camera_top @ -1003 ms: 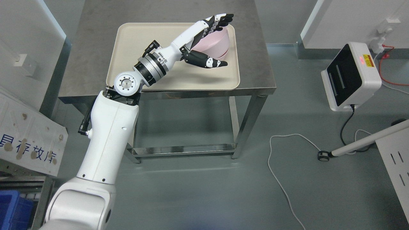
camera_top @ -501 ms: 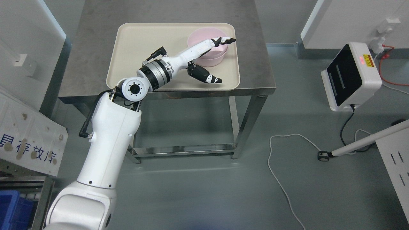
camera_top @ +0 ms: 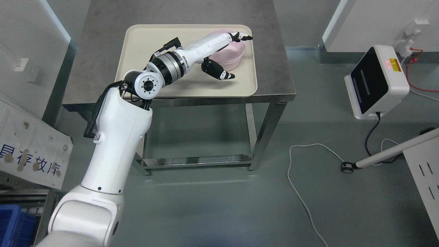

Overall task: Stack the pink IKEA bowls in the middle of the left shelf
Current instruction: 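Reach the left hand around the stacked bowls and grip their rim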

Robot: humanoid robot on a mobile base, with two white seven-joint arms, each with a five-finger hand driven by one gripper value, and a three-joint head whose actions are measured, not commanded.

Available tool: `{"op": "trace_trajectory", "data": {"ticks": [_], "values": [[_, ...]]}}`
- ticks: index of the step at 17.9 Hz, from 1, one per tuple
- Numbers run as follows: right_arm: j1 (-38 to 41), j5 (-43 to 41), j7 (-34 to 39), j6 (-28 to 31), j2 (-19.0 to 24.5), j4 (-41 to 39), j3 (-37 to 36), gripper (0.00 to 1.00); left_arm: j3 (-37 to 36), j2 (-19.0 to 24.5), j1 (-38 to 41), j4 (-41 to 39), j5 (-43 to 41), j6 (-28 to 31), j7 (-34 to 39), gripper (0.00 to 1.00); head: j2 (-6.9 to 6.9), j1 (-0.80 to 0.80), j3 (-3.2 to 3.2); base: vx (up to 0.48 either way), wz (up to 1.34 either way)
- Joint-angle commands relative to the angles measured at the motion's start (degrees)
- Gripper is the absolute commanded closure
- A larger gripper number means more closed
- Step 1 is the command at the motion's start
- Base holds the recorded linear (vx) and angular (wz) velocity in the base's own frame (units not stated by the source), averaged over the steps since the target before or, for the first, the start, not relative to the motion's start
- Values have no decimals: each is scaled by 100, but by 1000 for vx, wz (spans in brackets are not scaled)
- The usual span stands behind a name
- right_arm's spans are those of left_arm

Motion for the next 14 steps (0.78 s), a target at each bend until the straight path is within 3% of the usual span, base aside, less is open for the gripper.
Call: {"op": "trace_trajectory", "data": {"ticks": [1, 6, 13, 14], "values": [[0, 44, 1, 2, -100, 0, -53, 0, -99, 178, -59, -47, -659, 3, -17, 36, 0, 0, 0, 0, 0], [0, 44, 1, 2, -100, 0, -62, 0, -134, 90, -94, 190, -1425, -76, 0, 38, 0, 0, 0, 0, 0], [0, 44, 1, 2, -100, 0, -61, 0, 14, 46, -94, 200, -1522, -568, 18, 77, 0, 0, 0, 0, 0], [0, 44, 1, 2, -100, 0, -53, 0, 58, 37, -94, 208, -1522, -612, 18, 79, 0, 0, 0, 0, 0]]}}
